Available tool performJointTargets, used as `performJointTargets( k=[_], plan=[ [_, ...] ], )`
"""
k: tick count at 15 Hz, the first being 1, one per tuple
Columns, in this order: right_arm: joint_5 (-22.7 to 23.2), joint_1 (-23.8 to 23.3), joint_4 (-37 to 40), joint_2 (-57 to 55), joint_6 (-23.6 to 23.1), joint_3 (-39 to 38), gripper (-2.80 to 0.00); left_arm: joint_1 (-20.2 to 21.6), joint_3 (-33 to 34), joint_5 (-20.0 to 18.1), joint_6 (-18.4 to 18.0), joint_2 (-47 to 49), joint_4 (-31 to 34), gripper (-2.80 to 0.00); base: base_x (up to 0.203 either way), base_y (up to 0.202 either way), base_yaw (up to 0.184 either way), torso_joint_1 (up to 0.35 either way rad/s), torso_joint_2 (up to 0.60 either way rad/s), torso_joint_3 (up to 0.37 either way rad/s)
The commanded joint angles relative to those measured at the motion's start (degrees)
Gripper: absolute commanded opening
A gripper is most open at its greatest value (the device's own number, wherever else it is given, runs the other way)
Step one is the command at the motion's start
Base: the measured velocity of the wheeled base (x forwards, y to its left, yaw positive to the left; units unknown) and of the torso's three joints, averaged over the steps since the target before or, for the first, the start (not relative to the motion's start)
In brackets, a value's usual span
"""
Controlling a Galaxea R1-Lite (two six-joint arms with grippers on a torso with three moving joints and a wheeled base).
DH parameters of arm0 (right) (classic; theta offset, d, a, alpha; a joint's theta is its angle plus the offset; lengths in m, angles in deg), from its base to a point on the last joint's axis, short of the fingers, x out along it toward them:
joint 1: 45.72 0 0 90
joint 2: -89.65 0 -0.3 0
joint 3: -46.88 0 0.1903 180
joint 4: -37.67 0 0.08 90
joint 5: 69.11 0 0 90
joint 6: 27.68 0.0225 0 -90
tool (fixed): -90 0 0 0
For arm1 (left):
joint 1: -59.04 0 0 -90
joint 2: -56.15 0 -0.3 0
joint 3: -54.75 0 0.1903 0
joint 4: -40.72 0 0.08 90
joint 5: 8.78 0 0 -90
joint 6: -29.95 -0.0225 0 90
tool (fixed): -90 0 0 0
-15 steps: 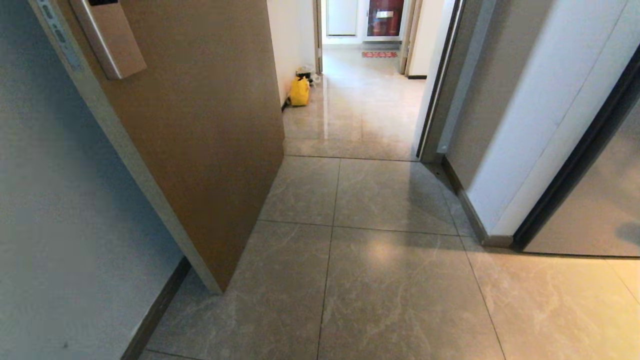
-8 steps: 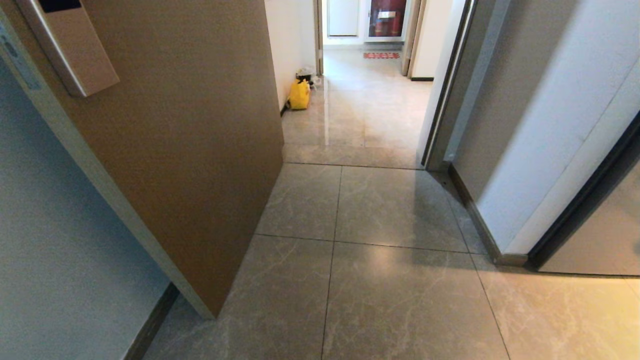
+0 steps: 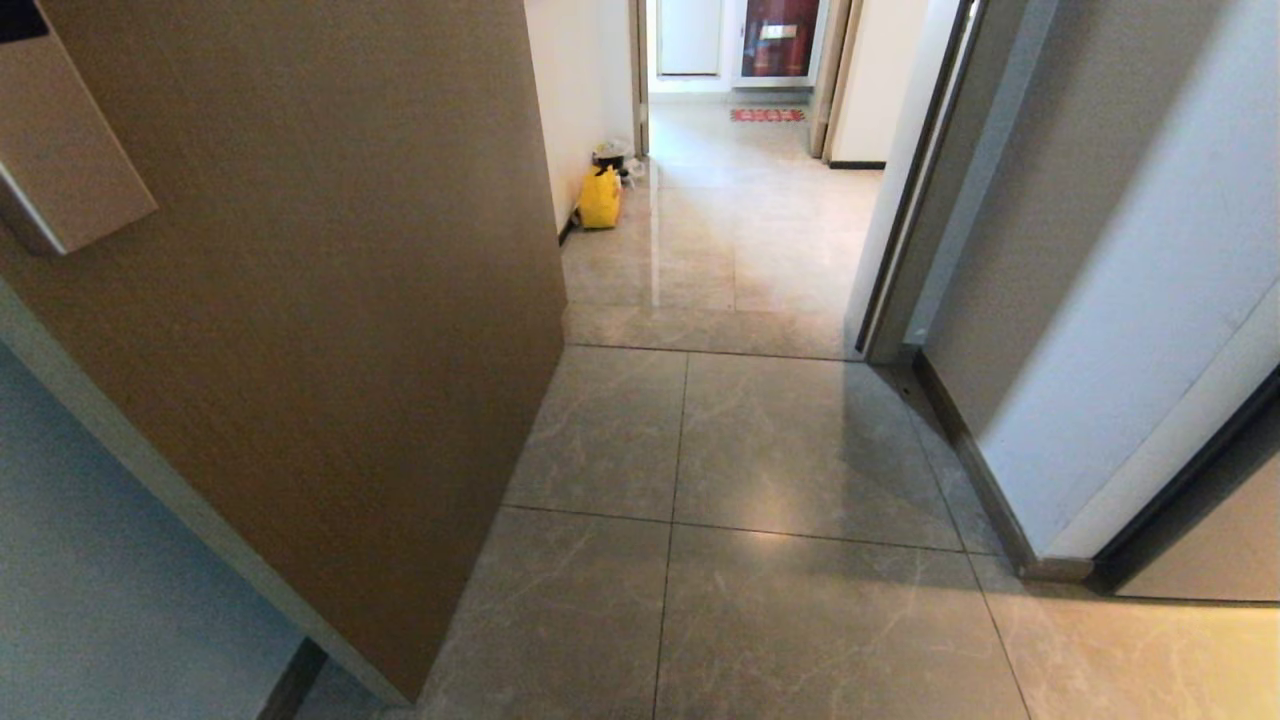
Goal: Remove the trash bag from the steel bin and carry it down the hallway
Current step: Put the trash bag at the door
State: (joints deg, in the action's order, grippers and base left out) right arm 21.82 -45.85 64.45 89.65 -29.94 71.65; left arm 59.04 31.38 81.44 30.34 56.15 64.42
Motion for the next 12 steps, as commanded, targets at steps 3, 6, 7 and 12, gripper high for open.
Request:
performJointTargets(
  k=[3,6,7,12],
  plan=[
    [0.0,0.0,0.0,-0.1,0.0,0.0,-2.8,0.0,0.0,0.0,0.0,0.0,0.0,-2.8,0.191,0.0,0.0,0.002,0.0,0.001],
    [0.0,0.0,0.0,-0.1,-0.1,0.0,-2.8,0.0,0.0,0.0,-0.1,0.0,0.0,-2.8,0.191,0.0,0.0,0.0,0.0,0.006],
    [0.0,0.0,0.0,-0.1,-0.1,0.0,-2.8,0.0,0.0,0.0,-0.1,0.0,0.0,-2.8,0.163,0.0,0.002,0.004,0.0,0.005],
    [0.0,0.0,0.0,-0.1,0.0,0.0,-2.8,0.0,0.0,0.0,-0.2,0.0,0.0,-2.8,0.019,0.0,0.001,0.0,0.0,0.0]
  ],
)
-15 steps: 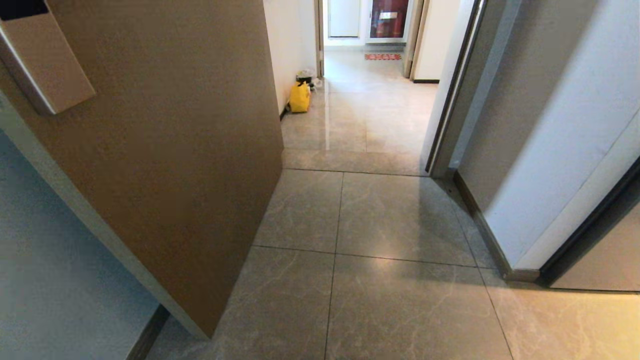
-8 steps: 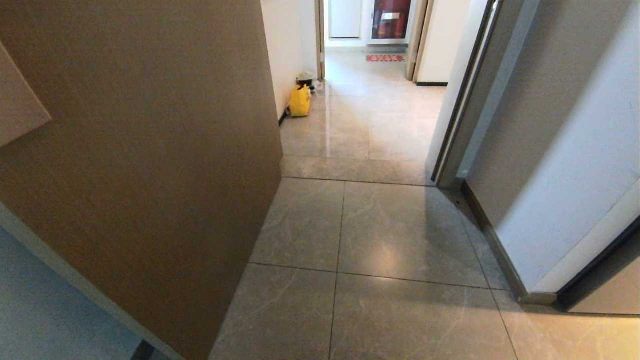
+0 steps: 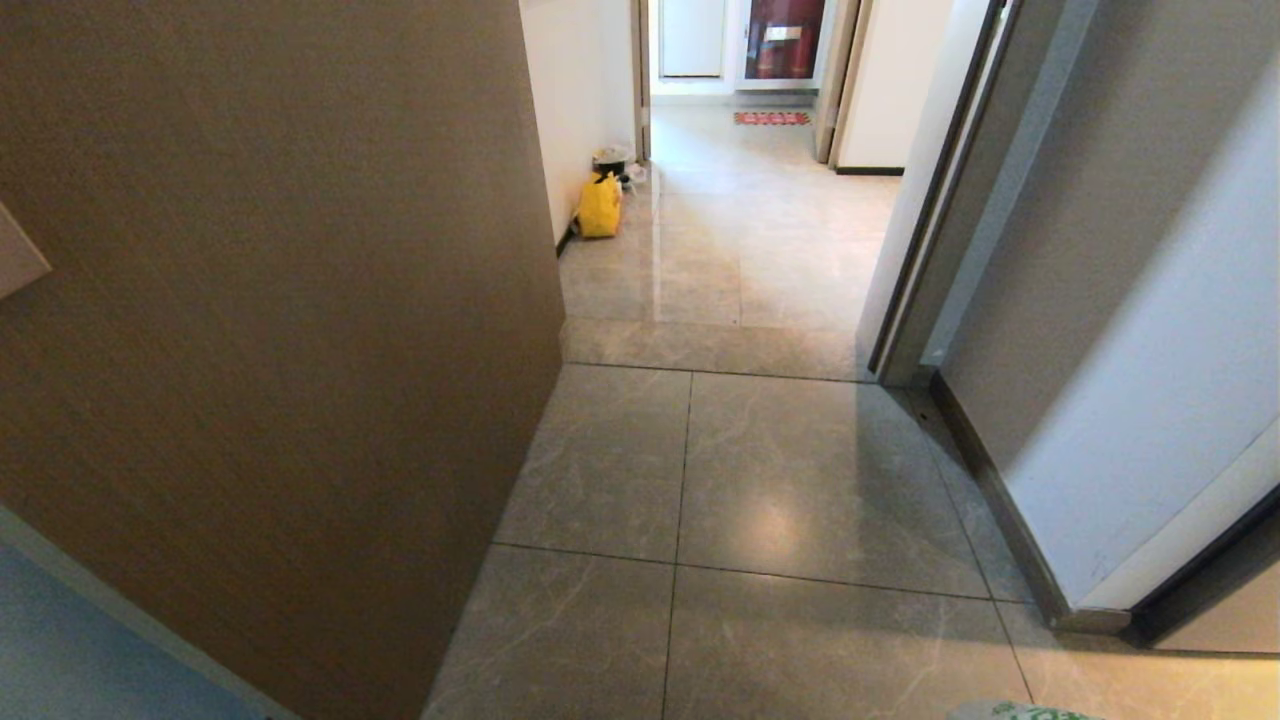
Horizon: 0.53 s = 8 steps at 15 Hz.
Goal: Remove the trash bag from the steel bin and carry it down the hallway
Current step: Put the trash bag at the door
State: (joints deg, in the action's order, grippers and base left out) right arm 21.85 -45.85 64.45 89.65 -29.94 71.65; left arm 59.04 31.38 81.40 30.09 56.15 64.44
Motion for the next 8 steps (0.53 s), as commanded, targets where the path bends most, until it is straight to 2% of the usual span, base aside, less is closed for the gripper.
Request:
performJointTargets(
  k=[1,5,8],
  plan=[
    [0.0,0.0,0.0,-0.1,-0.2,0.0,-2.8,0.0,0.0,0.1,0.0,0.0,0.0,-2.8,0.0,0.0,0.0,0.0,0.0,0.0],
    [0.0,0.0,0.0,0.0,-0.1,0.0,-2.8,0.0,0.0,0.0,-0.1,0.0,0.0,-2.8,0.0,0.0,0.0,0.0,0.0,0.0],
    [0.0,0.0,0.0,0.0,-0.1,0.0,-2.8,0.0,0.0,0.0,-0.1,0.0,0.0,-2.8,0.004,0.006,-0.122,0.004,0.0,0.003]
  ],
)
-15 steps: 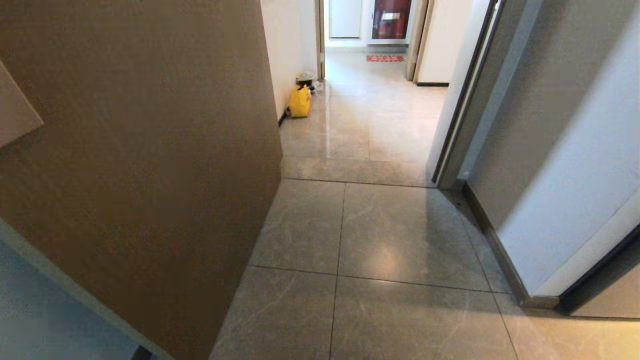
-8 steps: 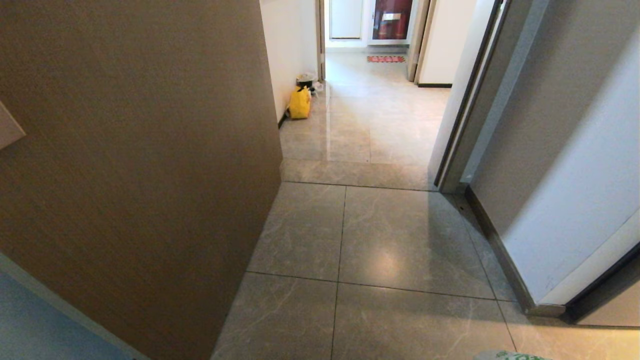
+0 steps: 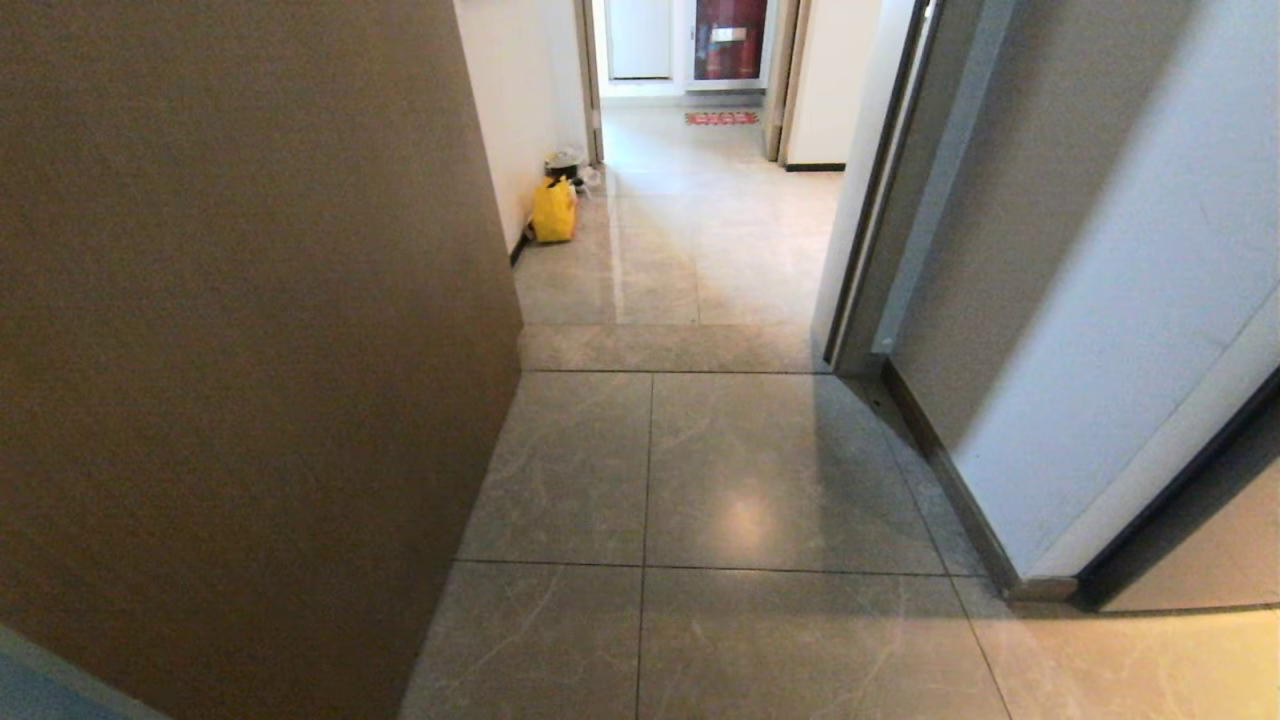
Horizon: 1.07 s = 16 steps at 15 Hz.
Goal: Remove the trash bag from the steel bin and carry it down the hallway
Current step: Put the trash bag at the door
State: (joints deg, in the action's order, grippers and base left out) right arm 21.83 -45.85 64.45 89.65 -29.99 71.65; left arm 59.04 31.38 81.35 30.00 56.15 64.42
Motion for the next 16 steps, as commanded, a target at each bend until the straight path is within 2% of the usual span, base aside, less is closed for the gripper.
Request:
performJointTargets(
  k=[1,3,12,16],
  plan=[
    [0.0,0.0,-0.1,0.0,-0.1,0.0,-2.8,0.0,0.0,0.0,0.0,0.0,0.0,-2.8,0.001,0.005,-0.117,0.002,0.0,-0.002],
    [0.0,0.0,-0.1,0.0,-0.1,0.0,-2.8,0.0,0.0,0.0,0.0,0.0,0.0,-2.8,0.0,0.005,-0.074,0.004,0.0,0.003],
    [0.0,0.0,0.0,-0.1,0.0,0.0,-2.8,0.0,0.0,0.1,0.1,0.0,0.0,-2.8,0.0,0.0,0.0,0.0,0.0,0.0],
    [0.0,0.0,0.1,0.0,0.2,0.0,-2.8,0.0,0.0,0.0,0.1,0.0,0.0,-2.8,0.151,0.0,-0.001,0.004,0.0,0.002]
  ],
)
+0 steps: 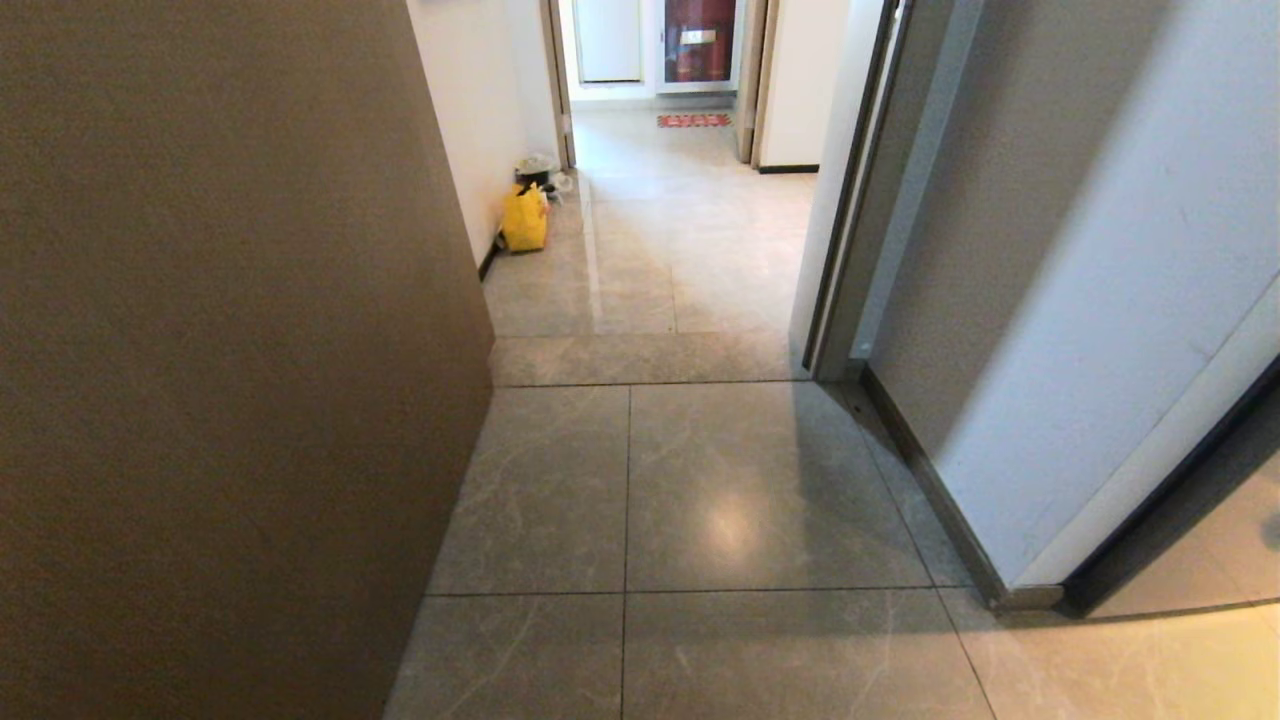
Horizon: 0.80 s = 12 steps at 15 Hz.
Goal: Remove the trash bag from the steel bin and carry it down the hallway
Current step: Put the trash bag at the door
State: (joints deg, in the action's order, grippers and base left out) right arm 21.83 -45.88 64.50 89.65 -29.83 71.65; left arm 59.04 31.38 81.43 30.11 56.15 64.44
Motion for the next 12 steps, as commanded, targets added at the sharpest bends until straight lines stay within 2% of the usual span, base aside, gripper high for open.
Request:
performJointTargets(
  k=[1,12],
  plan=[
    [0.0,0.0,0.1,0.0,0.0,0.0,-2.8,0.0,0.0,0.0,0.0,0.0,0.0,-2.8,0.197,0.0,-0.001,-0.001,0.0,0.001],
    [0.0,0.0,0.1,-0.1,-0.1,0.0,-2.8,0.0,0.0,0.0,0.1,0.0,0.0,-2.8,0.191,0.0,0.001,0.001,0.0,0.002]
  ],
)
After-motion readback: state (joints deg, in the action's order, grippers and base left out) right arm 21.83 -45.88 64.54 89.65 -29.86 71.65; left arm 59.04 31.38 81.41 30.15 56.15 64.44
